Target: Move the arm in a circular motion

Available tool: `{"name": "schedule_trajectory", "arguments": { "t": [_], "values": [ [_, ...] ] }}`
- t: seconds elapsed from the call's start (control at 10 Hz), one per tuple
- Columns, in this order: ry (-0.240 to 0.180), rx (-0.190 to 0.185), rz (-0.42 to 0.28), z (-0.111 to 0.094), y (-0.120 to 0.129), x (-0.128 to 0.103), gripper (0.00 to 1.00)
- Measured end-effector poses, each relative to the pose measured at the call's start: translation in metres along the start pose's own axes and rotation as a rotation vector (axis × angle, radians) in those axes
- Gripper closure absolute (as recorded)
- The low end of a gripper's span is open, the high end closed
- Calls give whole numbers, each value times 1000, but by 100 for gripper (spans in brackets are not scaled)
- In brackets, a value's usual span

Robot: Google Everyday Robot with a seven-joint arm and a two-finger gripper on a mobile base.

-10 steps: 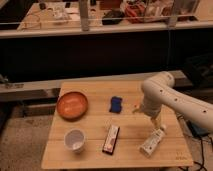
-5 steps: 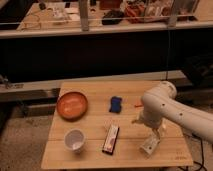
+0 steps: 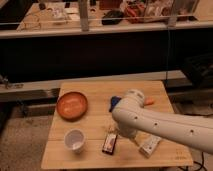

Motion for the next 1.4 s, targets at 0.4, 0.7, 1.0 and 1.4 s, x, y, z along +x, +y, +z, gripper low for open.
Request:
{"name": "schedule_trajectory", "arguments": {
  "t": [0.4,0.7,1.0,1.4],
  "values": [
    [6,41,-114,-6,-77,-6,20],
    [7,44,-83,1,-99,39,20],
    [11,34,-15,12,-78,89,20],
    [-33,2,186,32,9,163,20]
  ]
}}
